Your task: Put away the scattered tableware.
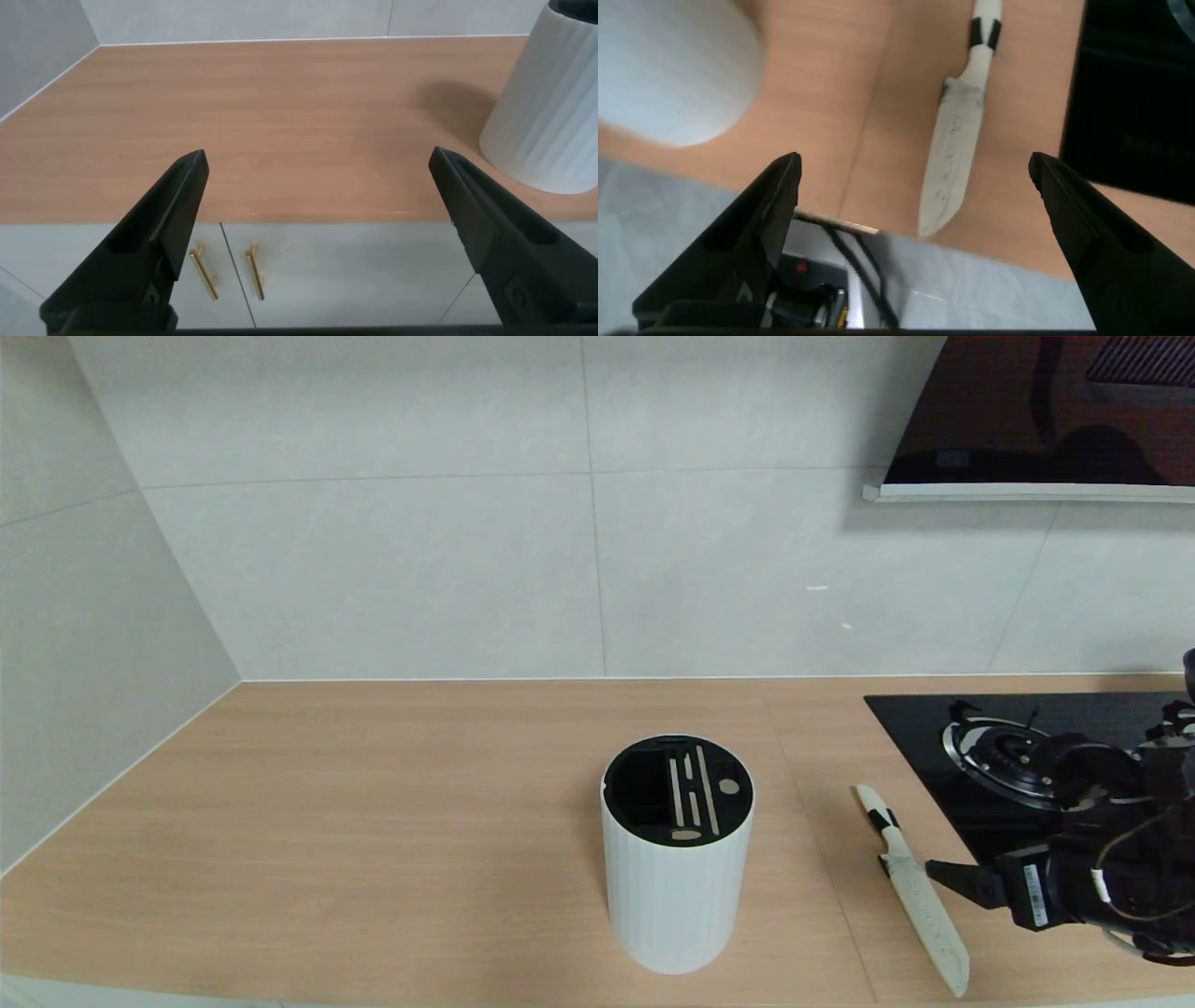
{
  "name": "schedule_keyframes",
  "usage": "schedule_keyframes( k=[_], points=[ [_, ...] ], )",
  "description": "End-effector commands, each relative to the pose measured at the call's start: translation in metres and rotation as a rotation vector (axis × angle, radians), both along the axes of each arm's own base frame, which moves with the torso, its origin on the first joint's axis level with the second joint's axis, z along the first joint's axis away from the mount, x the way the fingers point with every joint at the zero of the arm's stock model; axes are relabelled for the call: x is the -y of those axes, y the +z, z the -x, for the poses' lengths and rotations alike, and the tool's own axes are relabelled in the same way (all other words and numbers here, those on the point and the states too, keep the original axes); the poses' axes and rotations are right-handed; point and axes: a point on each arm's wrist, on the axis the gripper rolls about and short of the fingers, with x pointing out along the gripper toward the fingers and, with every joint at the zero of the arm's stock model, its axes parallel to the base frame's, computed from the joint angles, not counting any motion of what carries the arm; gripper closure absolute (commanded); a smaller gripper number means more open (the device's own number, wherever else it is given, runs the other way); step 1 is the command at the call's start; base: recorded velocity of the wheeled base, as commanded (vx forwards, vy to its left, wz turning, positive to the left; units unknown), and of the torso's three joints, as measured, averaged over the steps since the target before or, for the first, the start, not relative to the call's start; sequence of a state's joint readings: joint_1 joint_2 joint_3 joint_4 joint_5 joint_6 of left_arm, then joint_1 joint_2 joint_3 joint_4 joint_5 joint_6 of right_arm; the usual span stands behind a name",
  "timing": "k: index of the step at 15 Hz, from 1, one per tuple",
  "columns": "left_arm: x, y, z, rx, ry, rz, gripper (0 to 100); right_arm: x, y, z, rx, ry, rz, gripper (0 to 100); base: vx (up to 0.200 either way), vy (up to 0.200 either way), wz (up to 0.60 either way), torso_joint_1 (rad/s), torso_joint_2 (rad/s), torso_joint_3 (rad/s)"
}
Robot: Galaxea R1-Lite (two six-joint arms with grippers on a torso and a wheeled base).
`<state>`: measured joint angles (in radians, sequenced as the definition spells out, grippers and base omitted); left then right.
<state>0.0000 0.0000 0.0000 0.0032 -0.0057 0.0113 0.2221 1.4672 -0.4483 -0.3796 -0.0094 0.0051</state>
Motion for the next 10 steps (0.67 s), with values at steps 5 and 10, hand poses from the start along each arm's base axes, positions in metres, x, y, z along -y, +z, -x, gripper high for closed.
schedule_keyframes(
  k=[5,10],
  points=[
    [0.000,0.000,0.000,-0.001,0.000,0.001,0,-0.011,-0.060,-0.056,-0.092,-0.087,0.091,0,0.000,0.000,0.00,0.000,0.00,0.000],
    [0.000,0.000,0.000,0.000,0.000,0.002,0,-0.010,-0.086,-0.074,-0.098,-0.127,0.073,0,0.000,0.000,0.00,0.000,0.00,0.000]
  ],
)
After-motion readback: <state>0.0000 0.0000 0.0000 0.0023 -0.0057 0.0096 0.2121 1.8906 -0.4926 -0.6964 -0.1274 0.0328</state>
